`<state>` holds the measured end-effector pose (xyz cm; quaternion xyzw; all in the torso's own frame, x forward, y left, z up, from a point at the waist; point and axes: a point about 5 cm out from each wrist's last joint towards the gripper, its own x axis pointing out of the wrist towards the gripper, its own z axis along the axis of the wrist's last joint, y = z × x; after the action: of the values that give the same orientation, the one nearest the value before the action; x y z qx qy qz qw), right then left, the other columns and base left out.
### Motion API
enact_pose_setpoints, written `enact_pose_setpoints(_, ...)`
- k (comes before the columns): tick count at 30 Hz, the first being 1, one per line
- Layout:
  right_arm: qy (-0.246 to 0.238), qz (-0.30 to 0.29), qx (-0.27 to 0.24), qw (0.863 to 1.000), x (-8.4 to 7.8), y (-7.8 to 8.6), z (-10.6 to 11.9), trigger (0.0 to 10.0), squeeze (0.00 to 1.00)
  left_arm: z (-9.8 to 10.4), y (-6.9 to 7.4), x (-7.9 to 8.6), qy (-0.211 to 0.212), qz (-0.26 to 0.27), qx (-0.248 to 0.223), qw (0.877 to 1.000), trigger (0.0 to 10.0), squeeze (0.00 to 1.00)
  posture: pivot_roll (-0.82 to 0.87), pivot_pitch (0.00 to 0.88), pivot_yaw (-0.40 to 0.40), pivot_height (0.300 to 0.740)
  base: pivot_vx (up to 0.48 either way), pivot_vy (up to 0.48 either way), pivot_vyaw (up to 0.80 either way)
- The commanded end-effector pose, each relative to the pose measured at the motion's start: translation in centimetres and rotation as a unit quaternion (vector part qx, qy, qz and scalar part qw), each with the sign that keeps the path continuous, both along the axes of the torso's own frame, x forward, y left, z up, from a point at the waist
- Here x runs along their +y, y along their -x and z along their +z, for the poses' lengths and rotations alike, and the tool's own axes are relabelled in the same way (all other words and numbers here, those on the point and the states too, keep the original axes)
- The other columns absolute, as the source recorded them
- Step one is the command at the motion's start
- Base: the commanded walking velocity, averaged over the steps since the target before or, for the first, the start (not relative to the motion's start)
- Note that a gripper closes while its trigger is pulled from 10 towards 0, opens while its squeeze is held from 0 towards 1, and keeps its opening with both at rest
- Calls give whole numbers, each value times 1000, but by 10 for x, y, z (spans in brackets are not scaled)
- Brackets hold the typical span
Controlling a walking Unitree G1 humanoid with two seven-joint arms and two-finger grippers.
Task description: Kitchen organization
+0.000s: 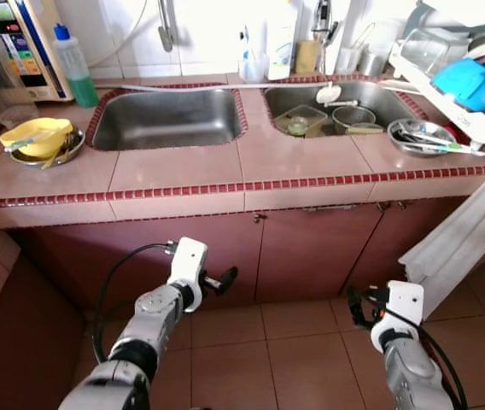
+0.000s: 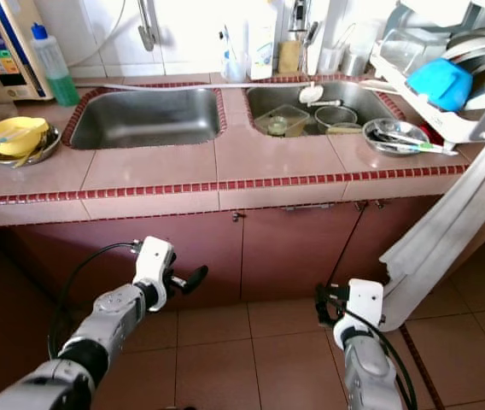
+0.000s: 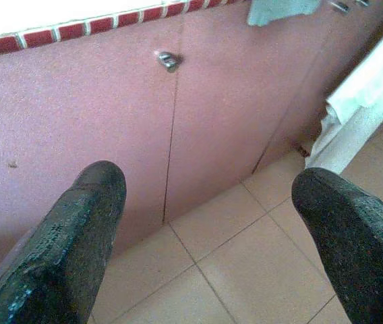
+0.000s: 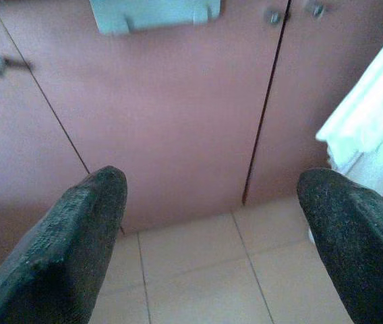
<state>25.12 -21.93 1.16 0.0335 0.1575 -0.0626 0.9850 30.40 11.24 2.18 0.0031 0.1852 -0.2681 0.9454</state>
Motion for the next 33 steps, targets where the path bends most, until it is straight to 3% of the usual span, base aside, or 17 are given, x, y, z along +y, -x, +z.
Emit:
enact_pose_setpoints(1, -9, 2, -26, 1000, 7, -9, 13, 10000, 0, 11, -6, -1, 24, -1, -23, 999, 10000, 0, 40, 0, 13, 740, 0, 0, 0)
enact_pose_setpoints(5, -18, 5, -43, 999, 17, -20, 25, 10000, 0, 21, -14, -3, 55, 24, -29, 998, 10000, 0, 46, 0, 13, 740, 0, 0, 0)
enact_pose_setpoints(10, -22, 12, -48, 999, 24, -24, 32, 10000, 0, 23, -13, -2, 41, 32, -41, 998, 10000, 0, 50, 0, 17, 740, 0, 0, 0)
enact_pose_setpoints(16, -25, 7, -56, 998, 31, -23, 44, 10000, 0, 35, -11, -7, 37, 31, -76, 996, 10000, 0, 50, 0, 23, 740, 0, 0, 0)
enact_pose_setpoints(20, -24, 7, -59, 998, 36, -24, 47, 10000, 0, 43, -15, -13, 61, 39, -80, 994, 10000, 0, 53, 0, 27, 740, 0, 0, 0)
enact_pose_setpoints(29, -41, -1, -69, 997, 42, -24, 54, 10000, 0, 51, -14, -15, 56, 41, -86, 994, 10000, 0, 57, 0, 37, 740, 0, 0, 0)
enact_pose_setpoints(33, -27, 19, -78, 996, 51, -25, 62, 10000, 0, 64, -17, -16, 52, 46, -125, 990, 10000, 0, 66, 0, 29, 740, 0, 0, 0)
